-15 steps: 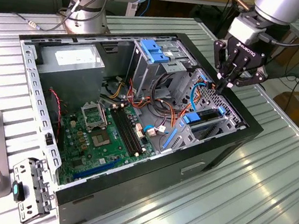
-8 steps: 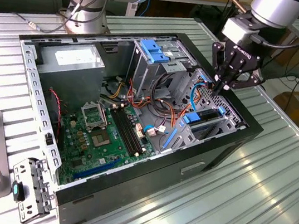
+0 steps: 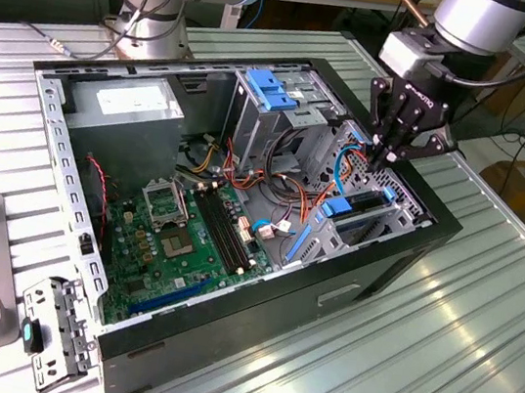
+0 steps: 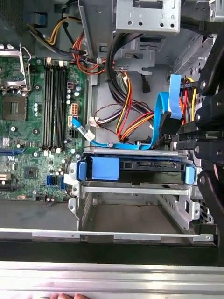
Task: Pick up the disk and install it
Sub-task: 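Insert the first disk wire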
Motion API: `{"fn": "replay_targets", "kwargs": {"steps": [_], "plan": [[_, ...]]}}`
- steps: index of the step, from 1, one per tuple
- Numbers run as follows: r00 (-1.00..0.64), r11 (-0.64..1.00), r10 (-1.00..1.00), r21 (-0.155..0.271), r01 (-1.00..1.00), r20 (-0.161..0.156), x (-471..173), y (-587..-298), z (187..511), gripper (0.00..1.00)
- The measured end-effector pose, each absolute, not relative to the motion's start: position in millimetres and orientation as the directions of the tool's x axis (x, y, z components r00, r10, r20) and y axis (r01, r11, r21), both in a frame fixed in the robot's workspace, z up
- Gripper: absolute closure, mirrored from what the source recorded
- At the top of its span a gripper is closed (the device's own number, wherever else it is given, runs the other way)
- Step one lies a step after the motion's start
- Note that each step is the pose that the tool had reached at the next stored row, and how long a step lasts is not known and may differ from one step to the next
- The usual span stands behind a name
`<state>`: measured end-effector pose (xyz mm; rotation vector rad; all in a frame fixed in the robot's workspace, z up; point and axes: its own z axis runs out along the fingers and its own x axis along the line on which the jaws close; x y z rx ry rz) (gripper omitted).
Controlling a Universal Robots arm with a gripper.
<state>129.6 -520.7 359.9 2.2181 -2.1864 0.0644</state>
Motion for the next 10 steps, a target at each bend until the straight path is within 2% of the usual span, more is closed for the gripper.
{"fn": "replay_targets", "kwargs": {"steps": [10], "plan": [[0.003,-0.004,-0.999,-0.01,-1.0,0.048,128.7,-520.7,359.6,0.84]]}}
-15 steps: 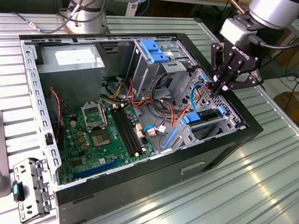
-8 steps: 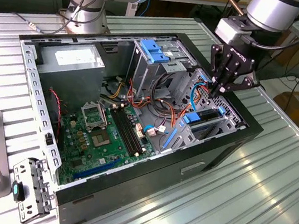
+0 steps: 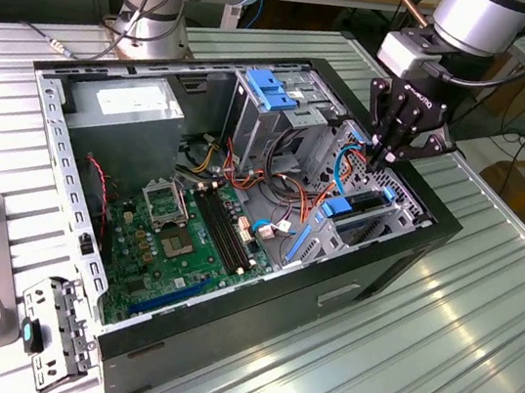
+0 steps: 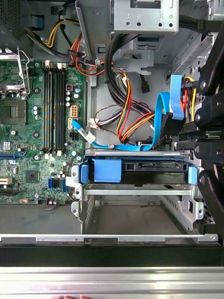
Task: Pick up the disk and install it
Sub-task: 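Insert the first disk wire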
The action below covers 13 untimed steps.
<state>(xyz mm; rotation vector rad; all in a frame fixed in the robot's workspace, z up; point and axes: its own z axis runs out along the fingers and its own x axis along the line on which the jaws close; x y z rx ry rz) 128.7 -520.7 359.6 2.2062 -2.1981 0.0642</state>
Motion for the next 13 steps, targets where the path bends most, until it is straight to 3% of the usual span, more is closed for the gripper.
{"fn": "replay_targets", "kwargs": {"steps": [13], "plan": [[0.003,-0.003,-0.999,-0.01,-1.0,0.048,120.9,-525.4,357.4,0.84]]}}
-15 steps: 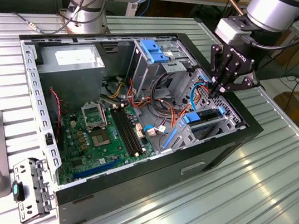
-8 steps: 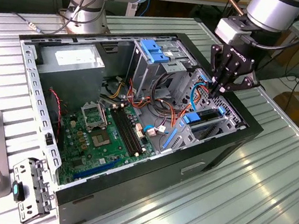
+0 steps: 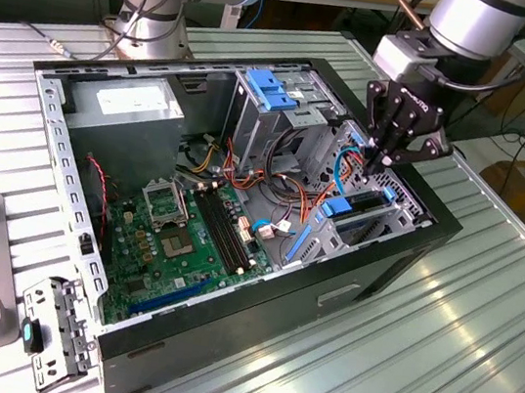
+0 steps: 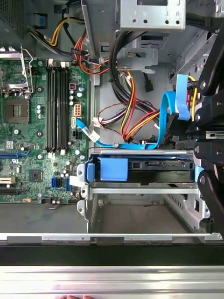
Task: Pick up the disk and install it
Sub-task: 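Insert the first disk wire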
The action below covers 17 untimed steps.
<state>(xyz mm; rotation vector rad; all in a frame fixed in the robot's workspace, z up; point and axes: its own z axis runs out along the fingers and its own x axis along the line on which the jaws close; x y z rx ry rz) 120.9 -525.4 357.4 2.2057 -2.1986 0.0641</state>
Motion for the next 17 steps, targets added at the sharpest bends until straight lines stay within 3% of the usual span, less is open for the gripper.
{"fn": "replay_targets", "kwargs": {"steps": [17], "plan": [[-0.007,0.005,-0.999,-0.034,-0.999,0.048,110.0,-543.4,349.7,0.84]]}}
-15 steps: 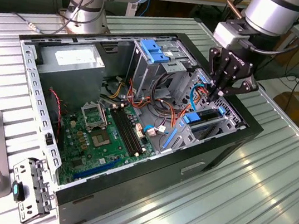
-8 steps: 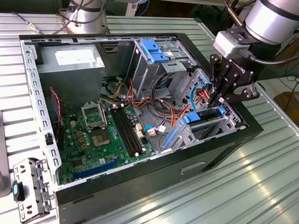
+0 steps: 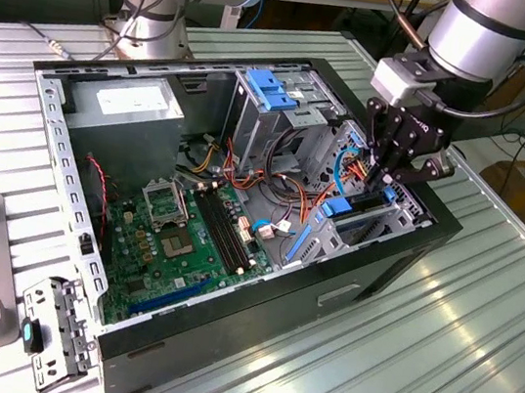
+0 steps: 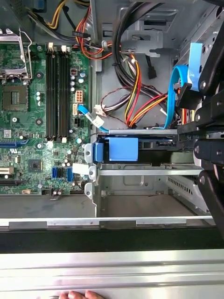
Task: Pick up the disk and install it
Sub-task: 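Insert the first disk wire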
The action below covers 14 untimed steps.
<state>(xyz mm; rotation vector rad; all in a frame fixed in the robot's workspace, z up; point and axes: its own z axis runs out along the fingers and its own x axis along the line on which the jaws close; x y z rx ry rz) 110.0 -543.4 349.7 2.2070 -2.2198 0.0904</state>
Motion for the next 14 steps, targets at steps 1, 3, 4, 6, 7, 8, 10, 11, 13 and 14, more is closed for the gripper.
{"fn": "replay_targets", "kwargs": {"steps": [1,3,4,6,7,8,10,11,13,14], "plan": [[-0.008,0.006,-0.999,-0.034,-0.999,0.048,110.1,-543.5,349.7,0.84],[-0.024,0.022,-0.999,-0.034,-0.999,0.048,110.1,-543.7,349.7,0.84],[-0.036,0.034,-0.998,-0.033,-0.999,0.048,110.4,-543.8,349.7,0.84],[-0.043,0.041,-0.998,-0.033,-0.999,0.048,111.6,-543.9,349.6,0.84],[-0.043,0.041,-0.998,-0.032,-0.999,0.048,112.2,-543.9,349.6,0.84],[-0.043,0.041,-0.998,-0.032,-0.999,0.048,112.2,-544.1,349.5,0.84],[-0.043,0.041,-0.998,-0.032,-0.999,0.048,112.2,-545.2,349.4,0.84],[-0.043,0.041,-0.998,-0.032,-0.999,0.048,112.2,-545.2,349.2,0.84],[-0.042,0.04,-0.998,-0.032,-0.999,0.048,112.2,-545.2,348.9,0.84],[-0.042,0.04,-0.998,-0.032,-0.999,0.048,112.2,-545.2,348.4,0.84]]}}
